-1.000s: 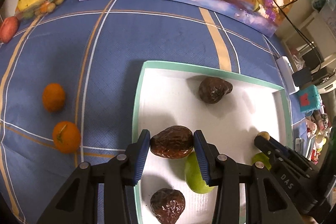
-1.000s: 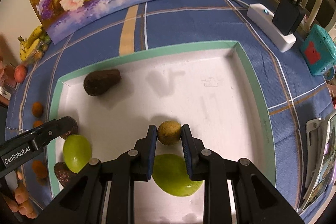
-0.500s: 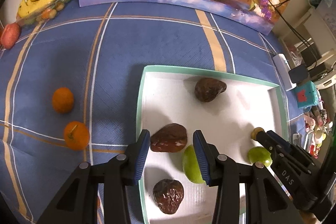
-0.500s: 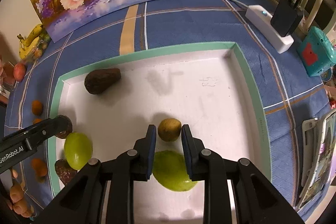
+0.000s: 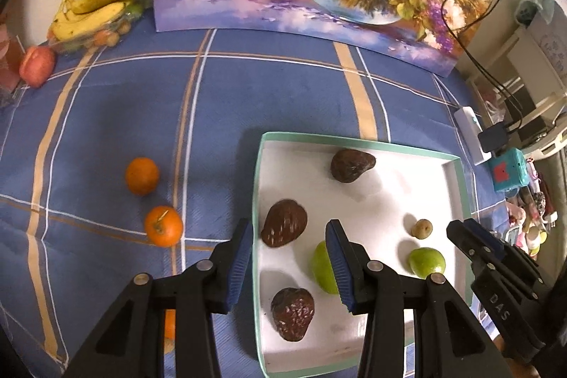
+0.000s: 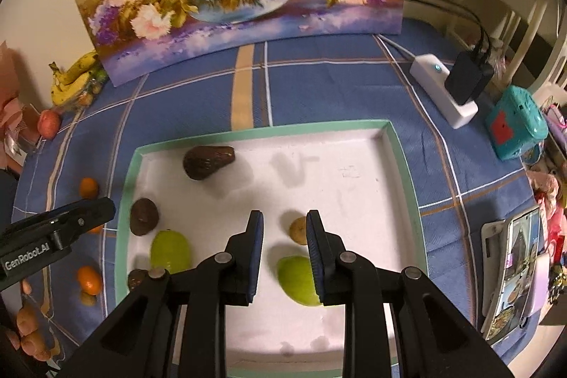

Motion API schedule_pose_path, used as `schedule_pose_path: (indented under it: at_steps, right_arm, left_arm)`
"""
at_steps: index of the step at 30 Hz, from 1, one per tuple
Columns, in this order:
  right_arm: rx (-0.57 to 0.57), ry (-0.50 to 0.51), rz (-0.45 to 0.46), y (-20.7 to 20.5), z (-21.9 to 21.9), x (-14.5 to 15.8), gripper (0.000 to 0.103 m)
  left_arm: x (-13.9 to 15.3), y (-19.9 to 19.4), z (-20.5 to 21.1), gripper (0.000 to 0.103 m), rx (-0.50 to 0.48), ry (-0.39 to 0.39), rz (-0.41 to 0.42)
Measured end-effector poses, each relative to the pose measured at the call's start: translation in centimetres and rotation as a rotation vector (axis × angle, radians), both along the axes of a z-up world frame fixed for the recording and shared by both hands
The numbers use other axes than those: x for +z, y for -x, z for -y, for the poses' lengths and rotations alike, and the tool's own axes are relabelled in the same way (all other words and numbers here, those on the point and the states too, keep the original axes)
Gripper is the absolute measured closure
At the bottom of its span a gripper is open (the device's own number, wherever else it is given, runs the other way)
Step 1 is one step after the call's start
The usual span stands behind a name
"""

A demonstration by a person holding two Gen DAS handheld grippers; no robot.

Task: Organize fruits
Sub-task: 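Withdraw both open tools from the tray back toward the oranges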

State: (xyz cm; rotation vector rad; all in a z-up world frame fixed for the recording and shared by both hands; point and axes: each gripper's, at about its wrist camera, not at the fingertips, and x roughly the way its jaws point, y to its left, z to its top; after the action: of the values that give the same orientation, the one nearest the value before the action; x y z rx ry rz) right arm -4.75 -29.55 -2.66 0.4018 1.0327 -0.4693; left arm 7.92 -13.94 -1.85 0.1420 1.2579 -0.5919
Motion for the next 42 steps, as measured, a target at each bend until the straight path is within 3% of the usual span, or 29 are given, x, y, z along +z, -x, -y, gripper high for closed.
schedule_pose_path:
  at_steps: [14,18,22,24,27,30,42]
  right_arm:
    - [0.040,0.001,-0.022,-0.4,-1.7,-0.2,0.078]
    - [0.037,0.001,-0.026,-0.5,-1.7,-0.4,0.078]
    - [0.024,-0.006,-0.031,-0.4,-1.4,-0.6,0.057]
    - [0.016,-0.012,-0.028,-0.3,-1.2,-0.7,0.057]
    - [0.013,-0.016,-0.024,-0.3,-1.1,-0.9,0.056]
    - [0.011,-0.011,-0.028,-0.4,-1.1,-1.0,0.037]
    - [0.010,0.008,-0.046,-0.5,-1.1,-1.5,0.021]
  left_arm:
    - [-0.5,-0.5,-2.2,0.057,0.075,-0.017,-0.015]
    - [-1.0,-0.8,-2.7,0.038,0.107,-0.047,-0.013]
    - [-1.4,-1.0,-3.2,0.034,0.133,-0.070,-0.016]
    - [-1.6,-1.2,-3.4,0.018,0.151,-0.088,-0.010]
    - [-1.7,-1.3,-3.9,0.011,0.176,-0.119,0.009]
    - [-1.8,-1.6,-4.3,0.004,0.193,-0.137,0.021]
    - [-1.4,-1.8,-5.1,0.000,0.225,-0.153,0.049]
